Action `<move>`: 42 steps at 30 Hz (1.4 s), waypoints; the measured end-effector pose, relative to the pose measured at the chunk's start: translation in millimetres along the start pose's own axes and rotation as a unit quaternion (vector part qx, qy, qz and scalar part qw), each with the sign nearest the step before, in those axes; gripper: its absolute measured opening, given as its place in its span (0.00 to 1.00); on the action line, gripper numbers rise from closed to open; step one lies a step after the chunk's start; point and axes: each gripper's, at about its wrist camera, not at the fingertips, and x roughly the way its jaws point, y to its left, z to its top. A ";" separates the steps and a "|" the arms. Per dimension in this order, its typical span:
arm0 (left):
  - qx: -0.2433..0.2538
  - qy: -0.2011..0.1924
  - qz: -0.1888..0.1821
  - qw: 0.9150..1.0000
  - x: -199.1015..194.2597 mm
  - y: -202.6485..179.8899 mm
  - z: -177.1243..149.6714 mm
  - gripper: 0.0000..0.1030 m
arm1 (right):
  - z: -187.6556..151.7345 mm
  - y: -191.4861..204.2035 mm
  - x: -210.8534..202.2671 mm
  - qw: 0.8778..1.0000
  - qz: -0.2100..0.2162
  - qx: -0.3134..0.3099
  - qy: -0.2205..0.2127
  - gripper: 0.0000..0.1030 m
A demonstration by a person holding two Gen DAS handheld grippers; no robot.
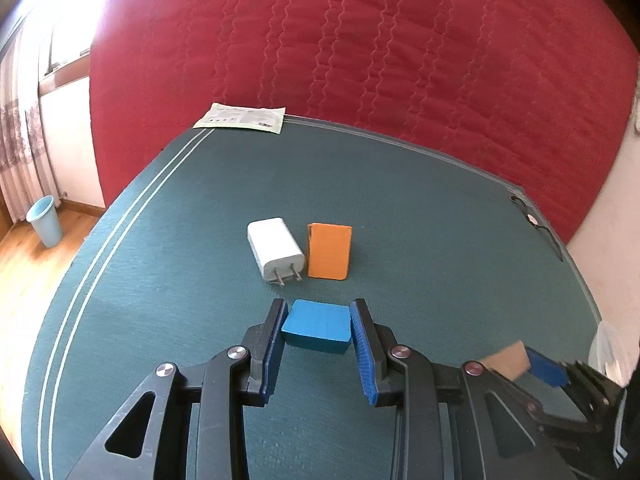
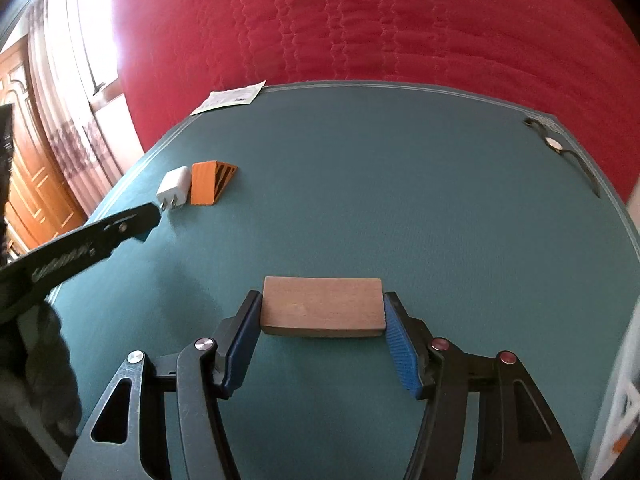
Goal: Organize rigid objects
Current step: 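Carry the brown bar over the clear bowl with the right gripper while the left carries the blue block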
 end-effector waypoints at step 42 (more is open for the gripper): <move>0.102 -0.009 -0.040 0.994 -39.6 -89.5 -43.4 0.33 | -134.4 -160.3 -200.4 0.965 -0.194 0.159 -0.081 0.59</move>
